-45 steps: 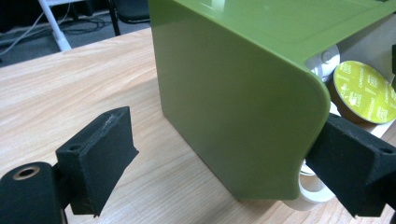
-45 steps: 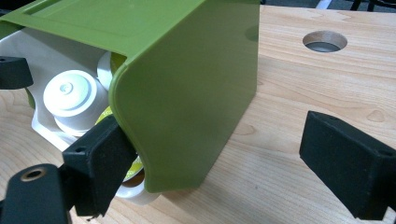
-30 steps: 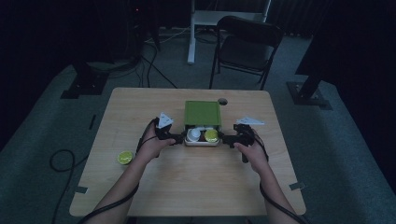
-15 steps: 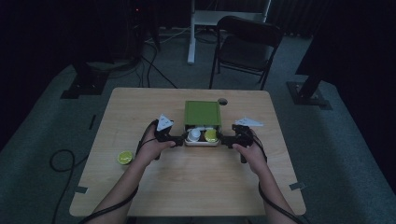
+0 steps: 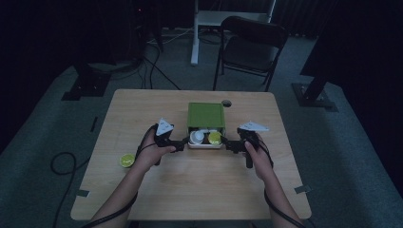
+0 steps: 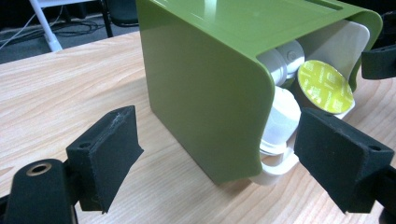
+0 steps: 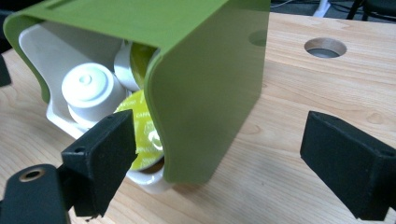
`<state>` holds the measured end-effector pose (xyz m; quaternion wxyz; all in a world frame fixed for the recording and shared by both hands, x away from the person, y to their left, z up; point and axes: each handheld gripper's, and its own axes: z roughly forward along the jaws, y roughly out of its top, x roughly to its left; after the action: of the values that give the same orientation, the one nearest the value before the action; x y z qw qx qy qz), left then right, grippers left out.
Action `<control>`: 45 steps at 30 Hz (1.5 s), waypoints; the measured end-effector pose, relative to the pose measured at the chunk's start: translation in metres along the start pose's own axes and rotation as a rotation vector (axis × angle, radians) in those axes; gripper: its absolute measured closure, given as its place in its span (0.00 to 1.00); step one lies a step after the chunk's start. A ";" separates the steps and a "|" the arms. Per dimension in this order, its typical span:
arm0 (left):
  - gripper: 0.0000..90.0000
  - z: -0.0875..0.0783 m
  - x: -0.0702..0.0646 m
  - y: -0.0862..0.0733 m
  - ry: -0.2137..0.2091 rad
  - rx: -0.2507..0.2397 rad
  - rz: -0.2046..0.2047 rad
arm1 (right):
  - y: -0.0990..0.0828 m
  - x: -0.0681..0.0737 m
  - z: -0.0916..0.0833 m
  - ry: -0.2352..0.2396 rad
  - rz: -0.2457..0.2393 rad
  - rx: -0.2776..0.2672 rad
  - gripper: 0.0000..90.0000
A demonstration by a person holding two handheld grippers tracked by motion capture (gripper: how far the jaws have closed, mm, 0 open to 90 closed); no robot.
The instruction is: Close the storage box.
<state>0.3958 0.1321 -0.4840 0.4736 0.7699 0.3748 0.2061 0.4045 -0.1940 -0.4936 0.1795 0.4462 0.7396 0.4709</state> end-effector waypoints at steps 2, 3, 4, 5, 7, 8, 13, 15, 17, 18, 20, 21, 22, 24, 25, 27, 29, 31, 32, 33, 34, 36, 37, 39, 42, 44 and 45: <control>0.16 -0.002 -0.001 -0.001 -0.006 0.006 -0.001 | -0.001 0.001 -0.002 0.001 -0.011 -0.001 0.11; 0.16 -0.003 -0.001 -0.002 -0.007 0.007 -0.001 | -0.001 0.001 -0.003 0.003 -0.011 -0.003 0.11; 0.16 -0.003 -0.002 -0.002 -0.007 0.006 -0.002 | -0.002 0.001 -0.004 0.000 -0.013 -0.005 0.11; 0.16 -0.004 -0.003 -0.003 -0.009 0.009 -0.003 | -0.002 0.001 -0.006 0.002 -0.016 -0.010 0.11; 0.16 -0.006 -0.004 -0.005 -0.008 0.012 -0.003 | -0.002 0.001 -0.008 -0.002 -0.012 -0.014 0.11; 0.16 -0.007 -0.004 -0.006 -0.011 0.013 -0.004 | -0.003 0.000 -0.009 -0.003 -0.010 -0.015 0.11; 0.16 -0.012 -0.005 -0.010 -0.008 0.023 -0.011 | -0.007 -0.001 -0.015 -0.010 -0.010 -0.013 0.11; 0.16 -0.013 -0.006 -0.011 -0.007 0.022 -0.018 | -0.009 -0.002 -0.017 -0.012 -0.010 -0.013 0.11; 0.16 -0.015 -0.006 -0.013 -0.003 0.023 -0.021 | -0.012 -0.004 -0.020 -0.015 -0.008 -0.012 0.11; 0.16 -0.016 -0.006 -0.014 -0.003 0.026 -0.023 | -0.012 -0.004 -0.020 -0.015 -0.008 -0.012 0.11; 0.16 -0.018 -0.007 -0.016 -0.001 0.030 -0.025 | -0.014 -0.005 -0.022 -0.021 -0.016 -0.010 0.11; 0.16 -0.019 -0.007 -0.017 0.001 0.030 -0.027 | -0.015 -0.005 -0.023 -0.022 -0.019 -0.008 0.11; 0.16 -0.020 -0.007 -0.019 0.002 0.030 -0.032 | -0.016 -0.005 -0.024 -0.024 -0.019 -0.008 0.11; 0.16 -0.022 -0.006 -0.022 0.006 0.035 -0.036 | -0.018 -0.006 -0.026 -0.026 -0.016 -0.008 0.11; 0.16 -0.023 -0.006 -0.024 0.011 0.037 -0.037 | -0.019 -0.006 -0.027 -0.025 -0.013 -0.010 0.11; 0.16 -0.024 -0.006 -0.027 0.012 0.046 -0.036 | -0.021 -0.007 -0.029 -0.028 -0.017 -0.007 0.11; 0.16 -0.025 -0.006 -0.030 0.011 0.046 -0.045 | -0.024 -0.007 -0.031 -0.034 -0.026 -0.003 0.11; 0.16 -0.027 -0.007 -0.033 0.013 0.048 -0.052 | -0.026 -0.008 -0.033 -0.036 -0.025 -0.001 0.11; 0.16 -0.027 -0.007 -0.035 0.011 0.051 -0.055 | -0.027 -0.008 -0.034 -0.038 -0.026 0.001 0.11; 0.16 -0.028 -0.008 -0.037 0.010 0.054 -0.056 | -0.029 -0.008 -0.035 -0.039 -0.027 0.004 0.11; 0.16 -0.029 -0.008 -0.038 0.009 0.054 -0.060 | -0.030 -0.008 -0.036 -0.042 -0.026 0.008 0.11; 0.16 -0.030 -0.008 -0.041 0.006 0.065 -0.060 | -0.033 -0.009 -0.037 -0.045 -0.024 0.010 0.11; 0.16 -0.030 -0.009 -0.042 0.010 0.072 -0.056 | -0.034 -0.009 -0.038 -0.047 -0.022 0.011 0.11; 0.16 -0.031 -0.010 -0.045 0.015 0.079 -0.049 | -0.037 -0.010 -0.040 -0.047 -0.021 0.013 0.11; 0.16 -0.033 -0.011 -0.047 0.012 0.082 -0.052 | -0.041 -0.011 -0.043 -0.053 -0.018 0.018 0.11; 0.16 -0.034 -0.012 -0.049 0.006 0.082 -0.055 | -0.045 -0.011 -0.045 -0.057 -0.018 0.022 0.11; 0.16 -0.035 -0.013 -0.049 0.002 0.083 -0.057 | -0.047 -0.012 -0.046 -0.057 -0.018 0.022 0.11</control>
<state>0.3453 0.1557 -0.5106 0.4467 0.7776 0.4054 0.1776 0.3563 -0.2361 -0.5125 0.1997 0.4549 0.7433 0.4480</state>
